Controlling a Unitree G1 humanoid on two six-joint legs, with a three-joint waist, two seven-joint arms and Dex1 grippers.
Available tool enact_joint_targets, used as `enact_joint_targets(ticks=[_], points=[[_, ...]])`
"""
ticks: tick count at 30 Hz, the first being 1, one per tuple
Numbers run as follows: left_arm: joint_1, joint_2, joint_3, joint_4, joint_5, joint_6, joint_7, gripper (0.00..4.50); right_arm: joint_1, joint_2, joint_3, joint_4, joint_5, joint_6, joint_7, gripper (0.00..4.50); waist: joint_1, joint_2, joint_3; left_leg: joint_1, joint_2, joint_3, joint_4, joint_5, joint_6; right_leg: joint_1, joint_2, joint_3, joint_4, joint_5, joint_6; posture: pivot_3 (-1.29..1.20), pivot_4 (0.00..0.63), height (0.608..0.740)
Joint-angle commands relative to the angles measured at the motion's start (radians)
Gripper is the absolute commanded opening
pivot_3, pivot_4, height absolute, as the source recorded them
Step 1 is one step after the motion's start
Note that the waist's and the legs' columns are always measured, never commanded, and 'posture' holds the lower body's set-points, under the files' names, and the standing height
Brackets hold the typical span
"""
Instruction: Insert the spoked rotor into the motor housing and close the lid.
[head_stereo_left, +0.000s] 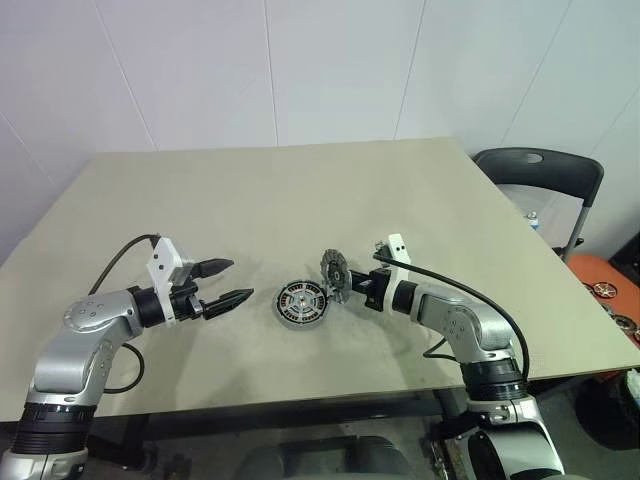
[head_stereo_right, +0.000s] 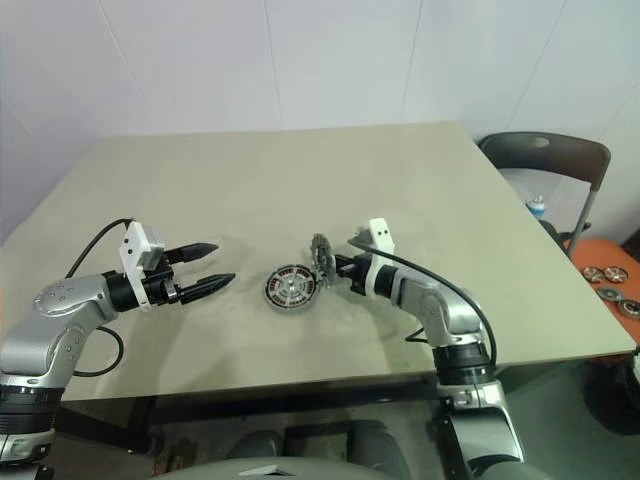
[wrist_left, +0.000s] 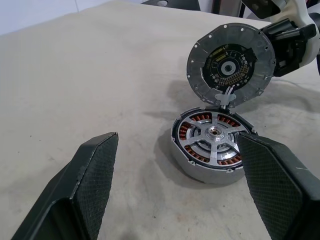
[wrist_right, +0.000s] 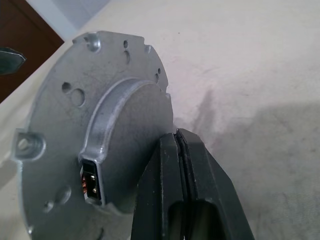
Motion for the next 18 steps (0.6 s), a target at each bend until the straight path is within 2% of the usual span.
enact_joint_targets(ticks=[1, 5, 11, 18], points=[[-0.013, 0.0, 0.013, -0.024, -0.006, -0.013, 0.003, 4.02, -0.122, -0.001, 0.038, -0.081, 0.094, 0.064, 0.104, 0.03, -0.005, 0.001, 0.001, 0.0, 0.0, 0.001, 0.0, 0.0, 0.0, -0.001, 0.0, 0.001, 0.0, 0.0, 0.0, 0.0, 0.0, 0.74], [-0.008, 0.0, 0.014, -0.03, -0.006, -0.011, 0.006, 4.02, -0.196, -0.013, 0.084, -0.1, 0.136, 0.131, 0.167, 0.03, -0.001, 0.001, 0.0, 0.0, 0.001, -0.001, -0.001, 0.0, 0.0, -0.001, 0.002, 0.0, 0.001, 0.0, 0.0, 0.0, 0.0, 0.74], [0.003, 0.0, 0.018, -0.05, -0.01, -0.004, 0.018, 4.02, -0.245, -0.075, 0.204, -0.021, 0.062, 0.073, 0.254, 0.03, 0.004, 0.0, 0.0, -0.001, -0.001, -0.001, -0.001, 0.0, 0.0, -0.001, -0.001, -0.001, 0.0, 0.0, 0.0, 0.0, 0.0, 0.74], [0.048, 0.003, 0.036, -0.079, -0.018, -0.001, 0.032, 4.02, -0.286, -0.067, 0.134, 0.103, 0.097, 0.075, 0.282, 0.03, 0.003, 0.0, 0.0, -0.001, -0.002, 0.0, -0.001, 0.0, 0.0, -0.001, -0.004, -0.001, 0.0, 0.0, 0.0, 0.0, 0.0, 0.74]])
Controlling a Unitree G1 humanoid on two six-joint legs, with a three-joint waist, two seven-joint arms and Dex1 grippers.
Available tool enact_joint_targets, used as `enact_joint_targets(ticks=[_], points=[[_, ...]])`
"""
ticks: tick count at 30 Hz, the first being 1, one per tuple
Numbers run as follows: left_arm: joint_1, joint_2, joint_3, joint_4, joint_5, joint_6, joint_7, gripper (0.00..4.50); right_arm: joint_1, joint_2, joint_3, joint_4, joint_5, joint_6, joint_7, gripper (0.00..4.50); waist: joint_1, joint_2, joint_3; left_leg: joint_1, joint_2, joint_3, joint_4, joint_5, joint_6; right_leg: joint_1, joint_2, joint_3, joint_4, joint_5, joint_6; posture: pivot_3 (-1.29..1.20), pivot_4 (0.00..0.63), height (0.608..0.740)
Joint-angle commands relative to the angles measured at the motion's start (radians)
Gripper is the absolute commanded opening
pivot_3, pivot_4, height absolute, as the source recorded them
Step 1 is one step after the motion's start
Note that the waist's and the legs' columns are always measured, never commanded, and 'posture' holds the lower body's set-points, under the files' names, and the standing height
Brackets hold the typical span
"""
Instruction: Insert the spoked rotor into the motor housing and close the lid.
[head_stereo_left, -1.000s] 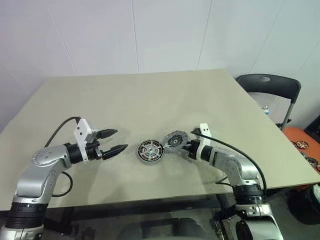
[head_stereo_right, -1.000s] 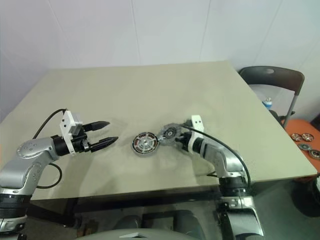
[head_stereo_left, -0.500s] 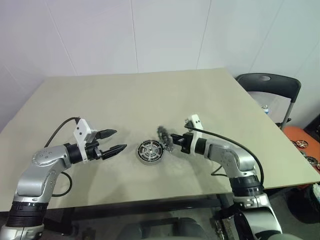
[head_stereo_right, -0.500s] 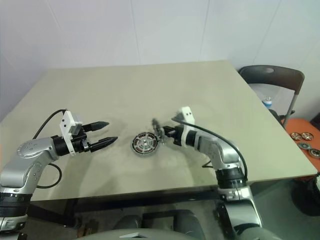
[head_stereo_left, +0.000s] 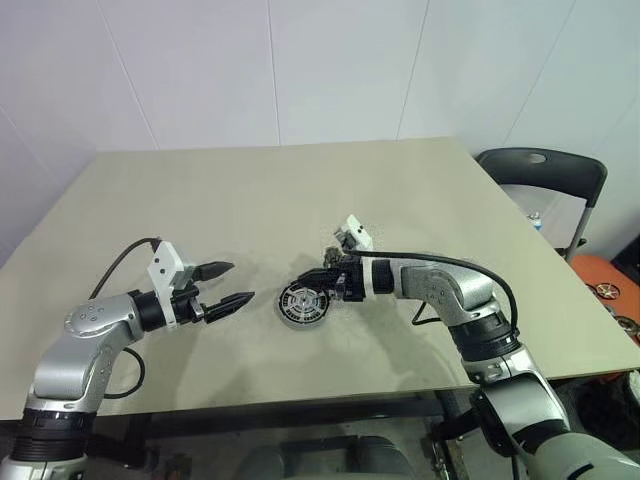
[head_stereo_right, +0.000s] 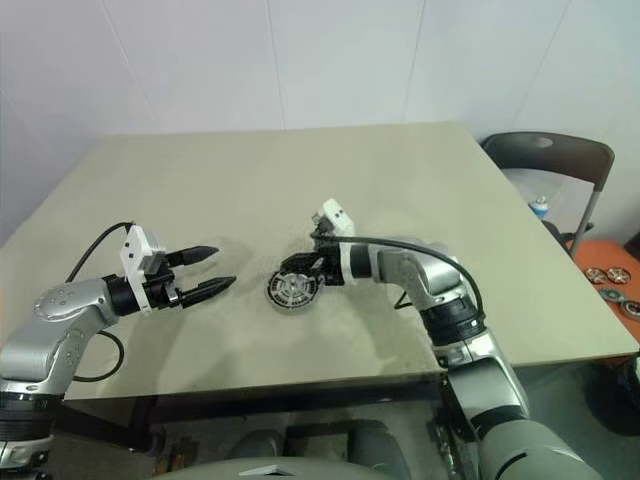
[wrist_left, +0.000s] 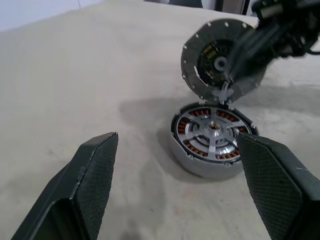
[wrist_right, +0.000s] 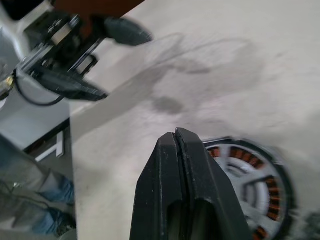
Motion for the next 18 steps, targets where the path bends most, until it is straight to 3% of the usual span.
enact_joint_targets(ticks=[1, 12, 18], points=[[0.005, 0.006, 0.035, -0.037, -0.018, -0.005, 0.007, 4.02, -0.05, 0.026, -0.105, 0.036, 0.076, 0.03, 0.016, 0.03, 0.001, 0.0, 0.0, 0.0, 0.0, 0.0, 0.0, 0.0, 0.0, 0.0, 0.0, 0.0, 0.0, 0.0, 0.0, 0.0, 0.0, 0.74], [-0.048, 0.002, 0.002, 0.011, 0.001, -0.017, -0.006, 4.02, -0.111, 0.104, -0.382, 0.136, 0.227, 0.093, -0.101, 0.03, 0.002, 0.0, 0.0, 0.0, 0.0, 0.0, 0.0, 0.0, 0.0, 0.0, 0.0, 0.0, 0.001, 0.0, 0.0, 0.0, 0.0, 0.74], [-0.063, -0.001, -0.01, 0.033, 0.014, -0.033, -0.017, 4.02, -0.063, 0.111, -0.378, 0.178, 0.14, 0.017, -0.205, 0.03, -0.003, 0.0, 0.0, 0.0, 0.0, 0.0, -0.001, 0.0, 0.0, -0.001, -0.001, 0.0, 0.001, 0.0, 0.0, 0.0, 0.0, 0.74]])
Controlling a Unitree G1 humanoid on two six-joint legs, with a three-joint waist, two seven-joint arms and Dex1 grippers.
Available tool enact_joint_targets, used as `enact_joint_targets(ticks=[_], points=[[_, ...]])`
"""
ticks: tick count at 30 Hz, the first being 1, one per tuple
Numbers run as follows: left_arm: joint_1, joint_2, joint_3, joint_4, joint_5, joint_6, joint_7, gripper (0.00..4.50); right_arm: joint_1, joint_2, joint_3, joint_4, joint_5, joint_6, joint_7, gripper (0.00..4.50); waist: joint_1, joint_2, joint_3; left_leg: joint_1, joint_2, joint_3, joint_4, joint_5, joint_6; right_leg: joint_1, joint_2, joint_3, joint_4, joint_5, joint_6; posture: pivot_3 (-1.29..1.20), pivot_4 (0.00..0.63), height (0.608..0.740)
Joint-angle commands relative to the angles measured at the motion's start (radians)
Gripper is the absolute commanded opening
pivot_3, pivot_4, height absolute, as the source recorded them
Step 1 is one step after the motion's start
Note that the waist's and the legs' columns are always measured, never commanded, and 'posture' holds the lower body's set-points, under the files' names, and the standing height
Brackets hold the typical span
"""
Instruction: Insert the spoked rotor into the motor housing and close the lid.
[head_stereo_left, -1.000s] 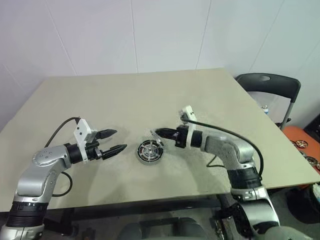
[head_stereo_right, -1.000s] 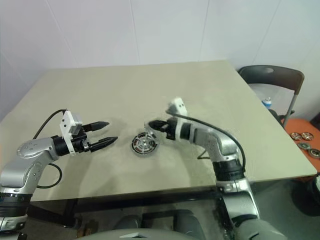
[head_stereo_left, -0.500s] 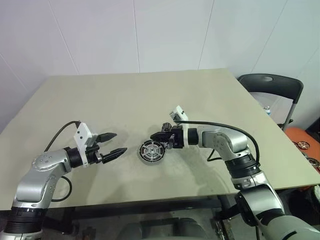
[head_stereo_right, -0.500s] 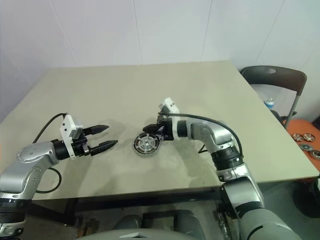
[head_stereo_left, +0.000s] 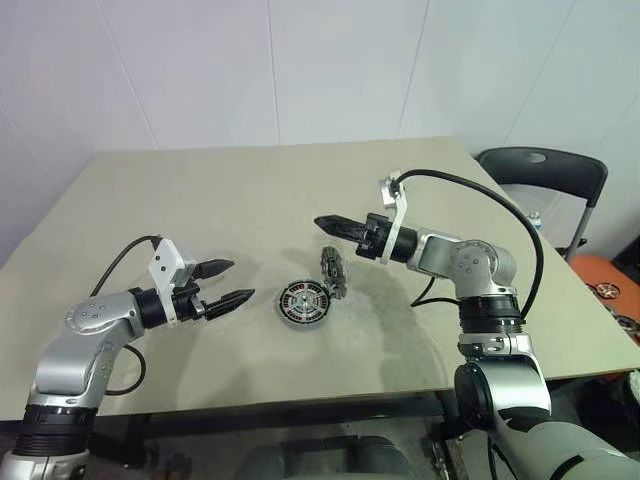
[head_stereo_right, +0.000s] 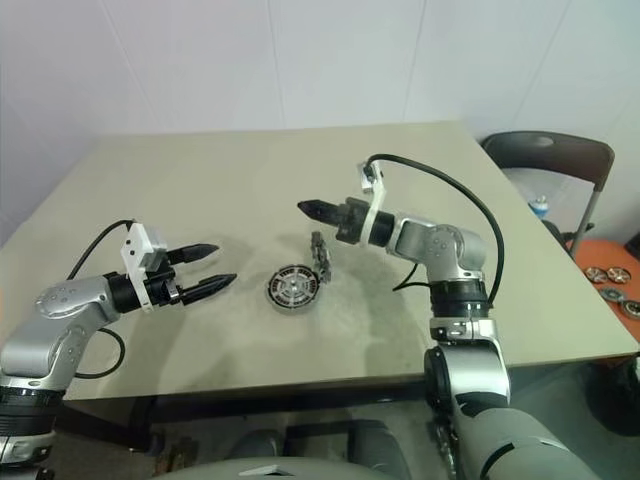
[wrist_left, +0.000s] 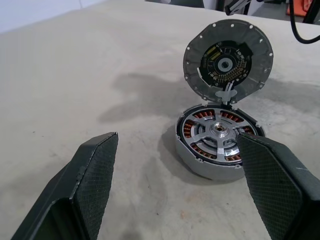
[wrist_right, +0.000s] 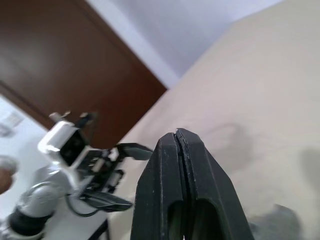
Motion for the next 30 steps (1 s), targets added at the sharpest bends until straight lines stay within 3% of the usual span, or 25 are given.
enact_joint_targets(ticks=[1, 9, 16, 30], points=[[-0.022, -0.001, 0.001, -0.008, 0.005, -0.024, -0.008, 4.02, 0.007, 0.018, -0.024, 0.037, -0.052, -0.078, -0.096, 0.03, -0.001, 0.0, 0.0, 0.0, 0.0, 0.0, 0.0, 0.0, 0.0, 0.0, 0.0, 0.0, 0.0, 0.0, 0.0, 0.0, 0.0, 0.74], [0.004, 0.004, 0.013, -0.027, 0.0, -0.016, -0.008, 4.02, 0.107, -0.014, 0.072, -0.122, -0.027, 0.001, -0.03, 0.03, -0.002, 0.0, 0.0, -0.001, 0.0, 0.0, 0.0, 0.0, 0.0, -0.001, 0.0, 0.001, 0.0, 0.0, 0.0, 0.0, 0.0, 0.74], [0.01, -0.001, 0.015, -0.03, 0.0, -0.018, 0.0, 4.02, 0.096, -0.015, 0.095, -0.105, -0.052, -0.002, -0.024, 0.03, 0.0, 0.0, 0.0, 0.0, 0.0, 0.0, 0.0, 0.0, 0.0, 0.0, 0.001, 0.0, 0.0, 0.0, 0.0, 0.0, 0.0, 0.74], [0.043, -0.015, 0.031, -0.072, -0.013, -0.016, 0.037, 4.02, 0.063, -0.054, 0.298, -0.095, -0.159, -0.055, 0.1, 0.03, 0.0, 0.0, 0.0, 0.0, 0.0, 0.0, 0.0, 0.0, 0.0, 0.0, 0.001, 0.0, 0.0, 0.0, 0.0, 0.0, 0.0, 0.74]])
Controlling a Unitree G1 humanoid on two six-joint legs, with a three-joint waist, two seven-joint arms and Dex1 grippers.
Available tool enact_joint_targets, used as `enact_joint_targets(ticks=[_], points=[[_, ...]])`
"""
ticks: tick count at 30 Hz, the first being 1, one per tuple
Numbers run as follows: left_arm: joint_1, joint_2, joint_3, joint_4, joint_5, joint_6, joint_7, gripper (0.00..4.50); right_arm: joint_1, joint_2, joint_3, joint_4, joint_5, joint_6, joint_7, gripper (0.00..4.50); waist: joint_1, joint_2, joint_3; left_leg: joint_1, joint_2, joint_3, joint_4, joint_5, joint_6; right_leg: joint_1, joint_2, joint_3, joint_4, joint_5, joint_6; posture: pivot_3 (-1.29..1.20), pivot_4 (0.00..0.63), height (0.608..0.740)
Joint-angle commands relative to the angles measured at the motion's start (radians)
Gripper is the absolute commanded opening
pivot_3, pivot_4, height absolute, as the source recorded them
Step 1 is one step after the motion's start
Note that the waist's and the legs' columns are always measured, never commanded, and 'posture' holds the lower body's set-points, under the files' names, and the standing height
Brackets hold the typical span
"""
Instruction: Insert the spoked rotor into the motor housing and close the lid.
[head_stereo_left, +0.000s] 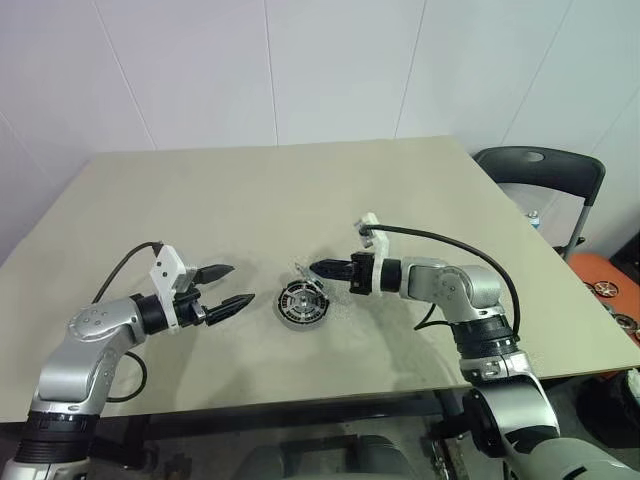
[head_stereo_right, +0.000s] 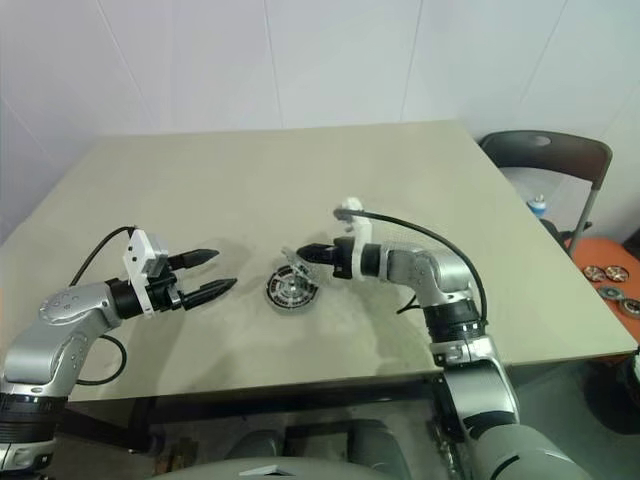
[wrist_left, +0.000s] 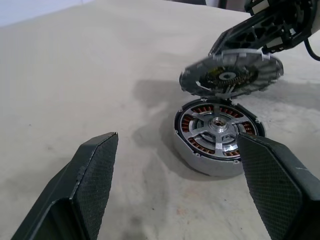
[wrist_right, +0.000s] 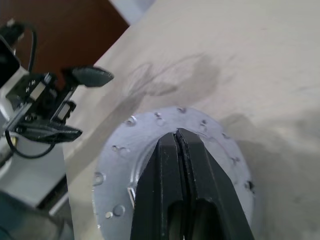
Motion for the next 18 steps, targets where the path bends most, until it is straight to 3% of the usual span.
enact_joint_targets(ticks=[1, 6, 18], points=[[0.005, -0.002, 0.028, -0.048, -0.017, -0.005, 0.012, 4.02, -0.03, -0.007, 0.083, -0.004, -0.039, -0.05, 0.07, 0.03, 0.0, 0.0, 0.0, 0.0, 0.0, 0.0, 0.0, 0.0, 0.0, 0.0, 0.0, 0.0, 0.0, 0.0, 0.0, 0.0, 0.0, 0.74], [0.009, -0.005, 0.028, -0.057, -0.021, -0.004, 0.023, 4.02, -0.045, 0.016, 0.205, 0.071, -0.135, -0.143, 0.124, 0.03, 0.0, 0.0, 0.0, 0.0, 0.0, 0.0, 0.0, 0.0, 0.0, 0.0, 0.0, 0.0, 0.0, 0.0, 0.0, 0.0, 0.0, 0.74], [0.045, 0.008, 0.054, -0.075, -0.029, -0.002, 0.028, 4.02, -0.087, 0.039, 0.225, 0.209, -0.226, -0.236, 0.189, 0.03, 0.0, 0.0, 0.0, 0.0, 0.0, 0.0, 0.0, 0.0, 0.0, 0.0, -0.001, 0.0, 0.0, 0.0, 0.0, 0.0, 0.0, 0.74]])
